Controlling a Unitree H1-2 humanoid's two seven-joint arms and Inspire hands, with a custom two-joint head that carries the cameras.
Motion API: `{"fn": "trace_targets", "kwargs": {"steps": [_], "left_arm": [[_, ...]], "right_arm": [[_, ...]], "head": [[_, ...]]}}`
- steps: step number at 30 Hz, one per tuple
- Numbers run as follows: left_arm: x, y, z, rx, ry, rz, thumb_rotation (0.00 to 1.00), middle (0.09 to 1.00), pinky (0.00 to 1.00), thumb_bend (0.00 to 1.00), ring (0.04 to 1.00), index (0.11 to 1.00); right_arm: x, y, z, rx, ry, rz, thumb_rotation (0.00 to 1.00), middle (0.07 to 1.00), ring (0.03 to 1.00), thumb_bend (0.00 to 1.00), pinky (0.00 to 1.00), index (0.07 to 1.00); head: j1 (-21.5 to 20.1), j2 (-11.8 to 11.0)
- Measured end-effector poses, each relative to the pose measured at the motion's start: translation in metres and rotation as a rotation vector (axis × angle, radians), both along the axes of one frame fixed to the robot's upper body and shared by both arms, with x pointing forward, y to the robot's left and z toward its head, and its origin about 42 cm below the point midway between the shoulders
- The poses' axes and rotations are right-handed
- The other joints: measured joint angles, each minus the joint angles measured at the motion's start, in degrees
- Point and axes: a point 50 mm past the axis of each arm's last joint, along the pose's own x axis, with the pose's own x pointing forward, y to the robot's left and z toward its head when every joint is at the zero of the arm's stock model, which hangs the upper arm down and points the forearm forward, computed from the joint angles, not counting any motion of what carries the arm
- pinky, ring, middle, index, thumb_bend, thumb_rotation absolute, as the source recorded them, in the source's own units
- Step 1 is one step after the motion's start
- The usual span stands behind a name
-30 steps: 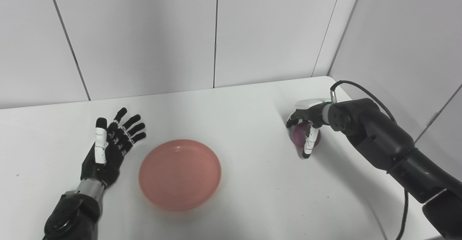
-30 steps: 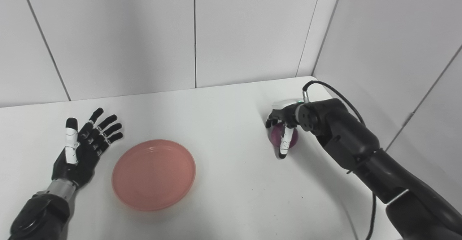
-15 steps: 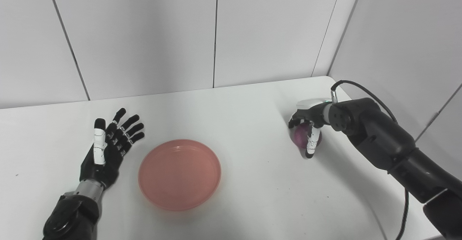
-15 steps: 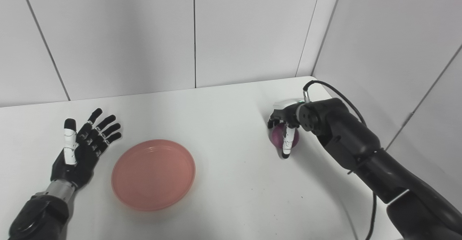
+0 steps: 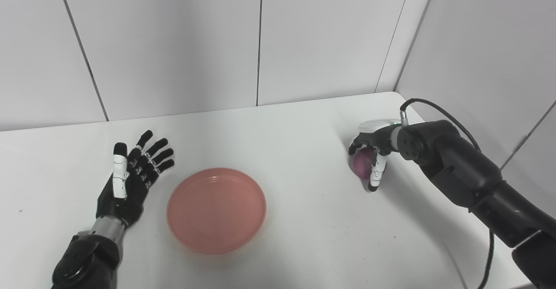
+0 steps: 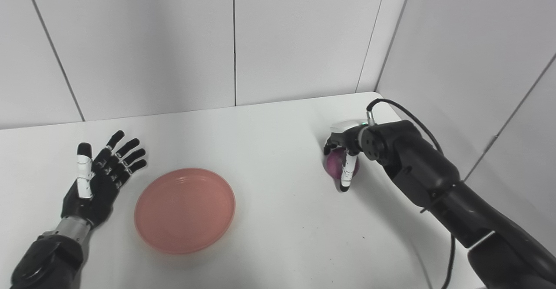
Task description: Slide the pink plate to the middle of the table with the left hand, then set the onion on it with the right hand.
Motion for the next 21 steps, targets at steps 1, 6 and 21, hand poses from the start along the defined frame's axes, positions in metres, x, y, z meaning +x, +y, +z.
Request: {"fn": "trace_targets", "kwargs": {"steps": [1,6,21], "left_arm": [[0.0,0.0,0.0,0.0,0.0,0.0,0.94,0.874,0.83,0.85,0.843,0.936],[0.0004,0.0001,-0.0002,0.001,0.001,-0.001,0.94,0.863,0.81,0.86,0.832,0.924],[0.0005,0.0003,0.0,0.001,0.001,-0.002,0.93,0.863,0.81,0.86,0.836,0.918]], "right_arm": [[-0.0001,-0.0002,-0.0004,0.0,-0.002,0.0,0.16,0.881,0.834,1.0,0.68,0.832],[-0.0007,-0.0013,-0.0029,0.002,-0.012,0.002,0.16,0.863,0.815,0.99,0.68,0.83],[-0.001,-0.0047,-0.0086,-0.013,-0.071,0.022,0.14,0.73,0.65,0.86,0.57,0.768]], "head": [[0.0,0.0],[0.1,-0.1],[0.1,0.1]]}}
